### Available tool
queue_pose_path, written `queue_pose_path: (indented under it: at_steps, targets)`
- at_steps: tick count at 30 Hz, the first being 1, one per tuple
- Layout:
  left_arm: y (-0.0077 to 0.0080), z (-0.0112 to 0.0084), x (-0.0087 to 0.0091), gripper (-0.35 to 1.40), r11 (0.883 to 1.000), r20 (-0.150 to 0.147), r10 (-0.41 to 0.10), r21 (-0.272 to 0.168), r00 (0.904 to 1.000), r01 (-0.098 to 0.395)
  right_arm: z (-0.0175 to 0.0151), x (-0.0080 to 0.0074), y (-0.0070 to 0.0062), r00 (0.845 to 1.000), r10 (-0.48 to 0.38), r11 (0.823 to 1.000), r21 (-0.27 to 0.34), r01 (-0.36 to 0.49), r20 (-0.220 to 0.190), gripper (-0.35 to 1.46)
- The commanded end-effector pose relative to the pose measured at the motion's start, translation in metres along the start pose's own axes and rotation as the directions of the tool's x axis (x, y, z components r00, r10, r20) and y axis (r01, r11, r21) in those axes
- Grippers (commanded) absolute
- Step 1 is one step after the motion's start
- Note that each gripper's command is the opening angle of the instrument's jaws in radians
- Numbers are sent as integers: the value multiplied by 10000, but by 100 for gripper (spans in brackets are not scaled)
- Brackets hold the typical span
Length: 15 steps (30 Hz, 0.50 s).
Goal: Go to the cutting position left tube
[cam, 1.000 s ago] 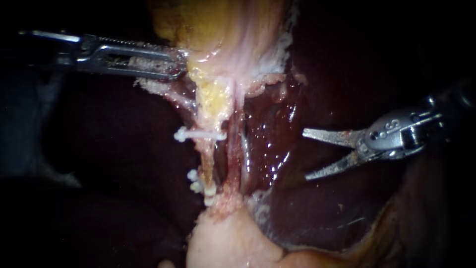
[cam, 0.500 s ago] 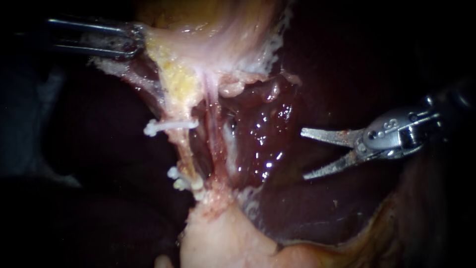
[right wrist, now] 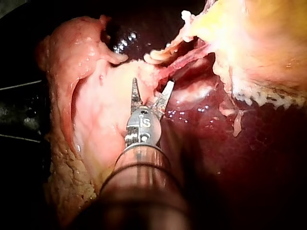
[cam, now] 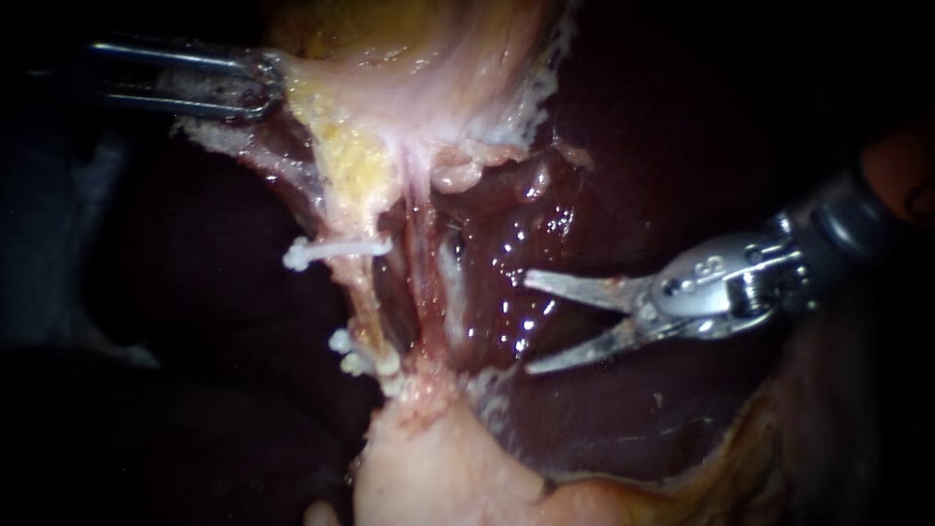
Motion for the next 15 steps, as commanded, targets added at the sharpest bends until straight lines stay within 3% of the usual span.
queue_pose_path:
  at_steps: [1, 15]
  targets:
    - [0, 1, -1, -35, 10000, -2, 3, 9, 10000, -3, 5, 1, 0, 10000, 31, 10000, 78, -31, -6, 143]
    - [1, 5, -4, -35, 10000, -10, 13, 20, 10000, -13, 57, 12, 9, 9979, 475, 9964, 719, -442, -441, 143]
